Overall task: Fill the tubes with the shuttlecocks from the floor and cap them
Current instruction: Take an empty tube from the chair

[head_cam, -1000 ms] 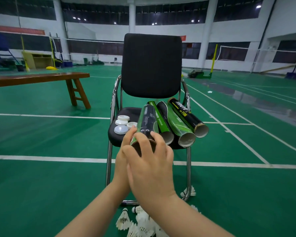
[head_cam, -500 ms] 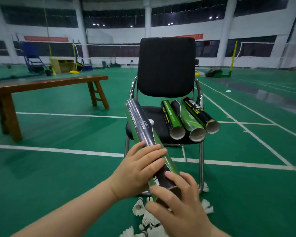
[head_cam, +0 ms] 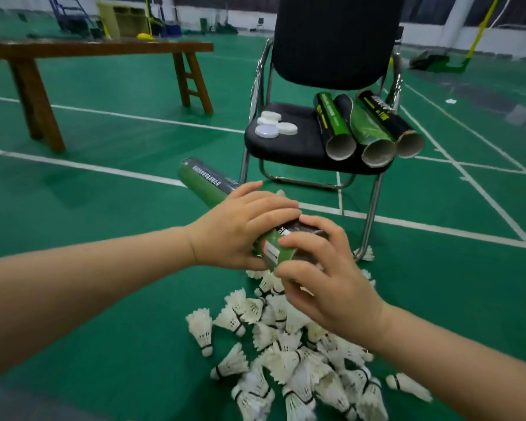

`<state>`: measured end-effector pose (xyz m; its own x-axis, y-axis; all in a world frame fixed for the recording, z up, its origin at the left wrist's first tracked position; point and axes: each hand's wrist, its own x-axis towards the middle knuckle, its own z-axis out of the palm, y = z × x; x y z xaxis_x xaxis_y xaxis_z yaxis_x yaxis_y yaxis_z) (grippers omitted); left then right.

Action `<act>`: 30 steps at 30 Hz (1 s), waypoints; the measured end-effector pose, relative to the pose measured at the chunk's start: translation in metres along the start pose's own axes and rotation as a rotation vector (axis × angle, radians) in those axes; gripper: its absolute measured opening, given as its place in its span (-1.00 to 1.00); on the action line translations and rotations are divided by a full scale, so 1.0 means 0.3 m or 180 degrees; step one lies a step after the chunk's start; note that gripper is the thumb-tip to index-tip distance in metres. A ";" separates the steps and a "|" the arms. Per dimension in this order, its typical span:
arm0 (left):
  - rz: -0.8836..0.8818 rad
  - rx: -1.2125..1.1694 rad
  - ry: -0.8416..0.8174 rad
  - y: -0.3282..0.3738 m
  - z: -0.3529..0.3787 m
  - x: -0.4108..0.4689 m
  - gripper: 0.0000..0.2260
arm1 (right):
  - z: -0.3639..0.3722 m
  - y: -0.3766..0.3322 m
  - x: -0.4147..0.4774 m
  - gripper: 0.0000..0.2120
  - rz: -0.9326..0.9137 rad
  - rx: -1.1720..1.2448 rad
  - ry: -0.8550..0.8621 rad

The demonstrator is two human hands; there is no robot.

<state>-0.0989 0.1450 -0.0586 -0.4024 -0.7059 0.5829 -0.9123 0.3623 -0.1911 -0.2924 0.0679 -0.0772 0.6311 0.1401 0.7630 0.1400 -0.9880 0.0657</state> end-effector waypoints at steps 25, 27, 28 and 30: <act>-0.0903 -0.0657 -0.0946 -0.117 0.323 -0.346 -0.36 | 0.466 0.156 -0.157 -0.63 0.0206 0.1034 -0.0960; -0.0926 -0.0625 -0.0995 -0.142 0.337 -0.366 -0.37 | 0.504 0.167 -0.153 -0.62 0.0205 0.1101 -0.0998; -0.0942 -0.0608 -0.1030 -0.155 0.341 -0.378 -0.36 | 0.523 0.172 -0.149 -0.61 0.0228 0.1133 -0.1026; -0.0999 -0.0596 -0.1094 -0.180 0.348 -0.403 -0.36 | 0.558 0.179 -0.134 -0.57 0.0346 0.1191 -0.1097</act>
<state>-0.0088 0.1472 -0.2013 -0.1415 -0.9466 0.2898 -0.9767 0.1813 0.1152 -0.1826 0.0202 -0.2121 0.8630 0.1137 0.4923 0.2831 -0.9158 -0.2847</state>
